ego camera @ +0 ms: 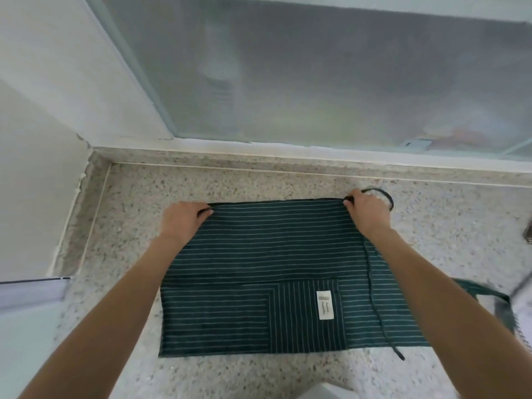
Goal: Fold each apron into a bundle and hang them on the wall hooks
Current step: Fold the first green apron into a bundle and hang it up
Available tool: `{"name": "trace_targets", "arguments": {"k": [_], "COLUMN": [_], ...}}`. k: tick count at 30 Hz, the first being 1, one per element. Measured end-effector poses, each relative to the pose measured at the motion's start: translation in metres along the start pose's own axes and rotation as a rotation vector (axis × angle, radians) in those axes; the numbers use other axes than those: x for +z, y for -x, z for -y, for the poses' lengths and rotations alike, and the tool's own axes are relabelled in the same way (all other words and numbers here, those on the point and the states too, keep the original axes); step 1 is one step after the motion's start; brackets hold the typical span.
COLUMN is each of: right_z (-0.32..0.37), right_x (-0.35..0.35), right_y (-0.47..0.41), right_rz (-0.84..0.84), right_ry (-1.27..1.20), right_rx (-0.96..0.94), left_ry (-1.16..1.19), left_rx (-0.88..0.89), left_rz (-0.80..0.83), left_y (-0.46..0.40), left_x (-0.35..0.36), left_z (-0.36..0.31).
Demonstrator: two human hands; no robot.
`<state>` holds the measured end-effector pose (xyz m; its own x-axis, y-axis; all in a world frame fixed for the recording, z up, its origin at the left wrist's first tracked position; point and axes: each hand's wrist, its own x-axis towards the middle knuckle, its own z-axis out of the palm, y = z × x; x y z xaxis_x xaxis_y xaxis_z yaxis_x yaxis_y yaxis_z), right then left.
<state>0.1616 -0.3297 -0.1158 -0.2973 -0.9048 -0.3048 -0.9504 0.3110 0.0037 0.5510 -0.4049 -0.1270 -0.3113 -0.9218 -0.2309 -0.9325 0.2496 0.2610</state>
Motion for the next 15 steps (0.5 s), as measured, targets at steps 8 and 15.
{"name": "trace_targets", "arguments": {"k": [8,15], "right_z": [0.010,-0.020], "right_x": [0.018,0.031], "right_y": [-0.002,0.098], "right_rz": [-0.067,-0.203], "right_ry": [-0.093,-0.300], "right_rx": [0.058,0.263], "left_ry": [-0.012,0.107], "left_rx": [0.003,0.411], "left_rz": [-0.123,-0.019], "left_y": [-0.006,0.004], "left_x": [0.011,0.036], "left_z": [-0.010,-0.112]}}
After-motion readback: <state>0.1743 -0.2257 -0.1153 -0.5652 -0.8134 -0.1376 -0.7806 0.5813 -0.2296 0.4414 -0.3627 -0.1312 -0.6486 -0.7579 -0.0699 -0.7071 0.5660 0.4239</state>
